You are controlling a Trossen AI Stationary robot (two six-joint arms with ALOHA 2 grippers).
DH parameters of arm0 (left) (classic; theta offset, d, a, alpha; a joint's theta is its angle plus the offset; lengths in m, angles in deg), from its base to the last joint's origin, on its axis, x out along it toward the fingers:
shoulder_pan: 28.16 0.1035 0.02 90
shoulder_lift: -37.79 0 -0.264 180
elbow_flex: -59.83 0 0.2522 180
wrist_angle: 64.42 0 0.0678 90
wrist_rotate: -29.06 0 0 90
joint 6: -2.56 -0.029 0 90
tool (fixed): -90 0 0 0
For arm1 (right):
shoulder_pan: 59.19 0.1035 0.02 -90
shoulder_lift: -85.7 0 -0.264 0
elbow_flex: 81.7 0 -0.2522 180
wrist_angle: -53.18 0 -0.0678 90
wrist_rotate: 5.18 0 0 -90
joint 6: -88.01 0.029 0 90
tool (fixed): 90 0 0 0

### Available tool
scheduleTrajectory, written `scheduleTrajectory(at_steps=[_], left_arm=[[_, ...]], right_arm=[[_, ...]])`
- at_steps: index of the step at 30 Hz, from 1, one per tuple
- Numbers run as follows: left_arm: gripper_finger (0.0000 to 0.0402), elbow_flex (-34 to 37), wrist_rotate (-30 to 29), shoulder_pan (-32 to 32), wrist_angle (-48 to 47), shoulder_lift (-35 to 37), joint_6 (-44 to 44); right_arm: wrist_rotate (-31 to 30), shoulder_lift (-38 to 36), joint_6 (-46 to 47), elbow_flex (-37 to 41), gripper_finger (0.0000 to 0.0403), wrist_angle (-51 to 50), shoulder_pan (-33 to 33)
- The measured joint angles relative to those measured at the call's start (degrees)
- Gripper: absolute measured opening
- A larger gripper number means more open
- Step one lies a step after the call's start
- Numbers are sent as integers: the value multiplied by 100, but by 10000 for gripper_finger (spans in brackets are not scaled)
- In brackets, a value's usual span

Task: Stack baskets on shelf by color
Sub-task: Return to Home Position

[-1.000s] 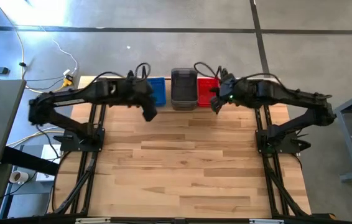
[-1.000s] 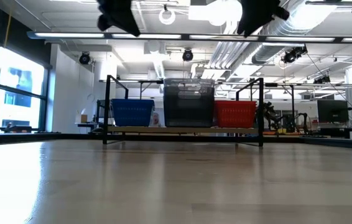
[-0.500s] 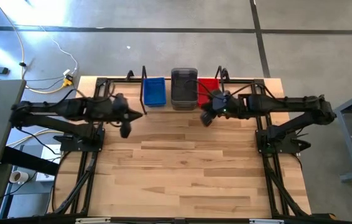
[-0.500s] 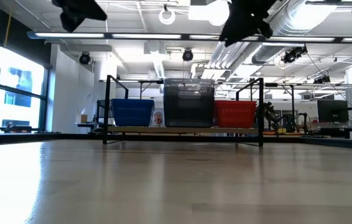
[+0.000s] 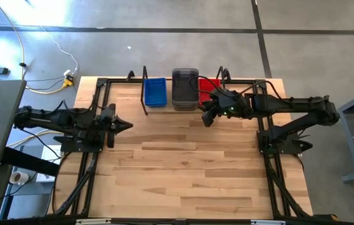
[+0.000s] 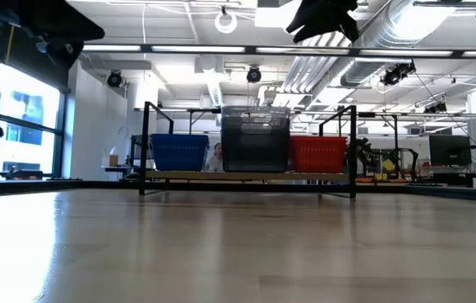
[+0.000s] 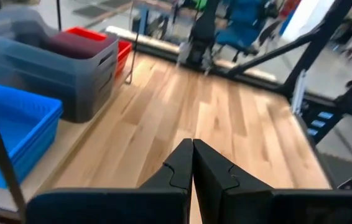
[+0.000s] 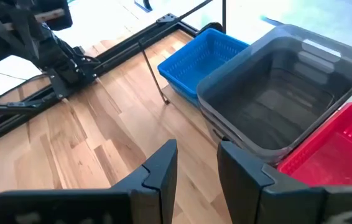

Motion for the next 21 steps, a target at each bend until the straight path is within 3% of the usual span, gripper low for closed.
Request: scheduleTrajectory(at_steps=[12, 21], left_arm=[[0, 1260, 132, -206, 762, 1691, -78], [0, 1936, 646, -204, 1282, 2255, 50]], right_arm=[[-305, -59, -303, 0, 99, 46, 200], [-910, -303, -298, 0, 99, -265, 732]])
